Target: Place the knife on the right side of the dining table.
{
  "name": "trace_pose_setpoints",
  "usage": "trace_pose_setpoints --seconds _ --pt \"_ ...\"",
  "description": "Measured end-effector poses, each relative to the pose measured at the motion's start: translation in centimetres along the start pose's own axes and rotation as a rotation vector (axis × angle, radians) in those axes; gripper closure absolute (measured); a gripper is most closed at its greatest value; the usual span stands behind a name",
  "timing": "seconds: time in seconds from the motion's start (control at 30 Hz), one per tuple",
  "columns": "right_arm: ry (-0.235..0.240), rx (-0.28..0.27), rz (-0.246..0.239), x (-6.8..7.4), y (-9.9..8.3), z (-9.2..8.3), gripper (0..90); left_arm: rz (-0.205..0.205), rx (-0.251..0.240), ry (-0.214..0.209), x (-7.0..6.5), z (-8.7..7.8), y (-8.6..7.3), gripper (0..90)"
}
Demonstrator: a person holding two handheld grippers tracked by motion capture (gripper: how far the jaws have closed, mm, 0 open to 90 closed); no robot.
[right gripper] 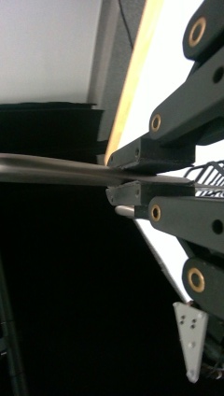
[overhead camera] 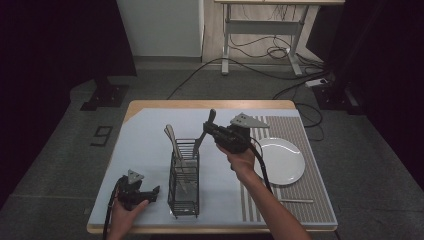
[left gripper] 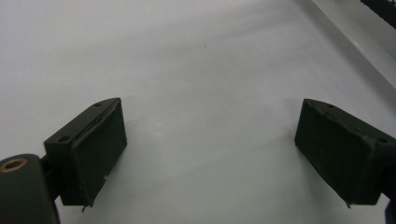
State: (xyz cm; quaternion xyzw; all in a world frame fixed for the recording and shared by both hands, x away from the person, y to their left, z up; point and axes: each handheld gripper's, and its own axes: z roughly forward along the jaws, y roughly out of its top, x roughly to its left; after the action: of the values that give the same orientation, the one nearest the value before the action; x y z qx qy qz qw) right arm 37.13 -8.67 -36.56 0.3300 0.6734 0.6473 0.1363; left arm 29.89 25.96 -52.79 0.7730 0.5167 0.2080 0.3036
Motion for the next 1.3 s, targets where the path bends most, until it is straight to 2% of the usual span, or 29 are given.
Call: trace_pose_setpoints --seconds 0.07,0.13,0.23,0.3,0.37,0.47,0.57,0.6,0.8,1.17,1.23,1.27,1.3 --pt "0.001 -0.053 0.001 0.1 0.8 -1.5 83.7 0.0 0.0 0.0 0.0 0.0 0.0 8.5" --pt "0.002 -0.064 0.0 0.1 1.1 -1.9 83.7 0.0 0.0 0.0 0.0 0.0 0.0 8.6" --pt "0.006 -0.11 0.004 0.0 2.1 -3.8 83.8 0.0 0.0 0.001 0.0 0.0 0.0 8.6" --pt "0.0 -0.108 -0.005 0.0 2.3 -4.2 83.8 0.0 0.0 0.0 0.0 0.0 0.0 8.6" --pt "-0.032 -0.11 -0.03 -0.3 2.5 -5.3 83.8 0.0 0.0 0.0 0.0 0.0 0.0 8.6" --pt "-0.054 -0.094 -0.022 -1.0 2.3 -5.8 83.8 0.001 0.0 0.0 0.0 0.0 0.0 8.6" --pt "-0.073 -0.076 -0.012 -1.8 1.7 -5.8 83.8 0.0 0.001 0.0 0.0 0.0 0.0 8.6" --pt "-0.09 -0.064 0.006 -2.6 1.1 -5.7 83.8 0.001 0.002 0.0 0.0 0.0 0.0 8.6" --pt "-0.141 -0.024 0.053 -4.7 -0.4 -4.8 83.8 0.001 0.002 0.0 0.0 0.0 0.0 8.6" --pt "-0.231 0.02 0.043 -7.2 -1.5 -3.2 83.7 0.001 0.002 0.0 0.0 0.0 0.0 8.5" --pt "-0.264 0.021 0.04 -8.2 -1.4 -3.0 83.7 0.0 0.001 -0.001 0.0 0.0 0.0 8.6" --pt "-0.264 0.021 0.04 -8.2 -1.4 -3.0 83.7 0.0 0.001 -0.001 0.0 0.0 0.0 8.5" --pt "-0.292 0.026 0.044 -9.0 -1.3 -2.8 83.7 0.0 0.001 -0.001 0.0 0.0 0.0 8.6"
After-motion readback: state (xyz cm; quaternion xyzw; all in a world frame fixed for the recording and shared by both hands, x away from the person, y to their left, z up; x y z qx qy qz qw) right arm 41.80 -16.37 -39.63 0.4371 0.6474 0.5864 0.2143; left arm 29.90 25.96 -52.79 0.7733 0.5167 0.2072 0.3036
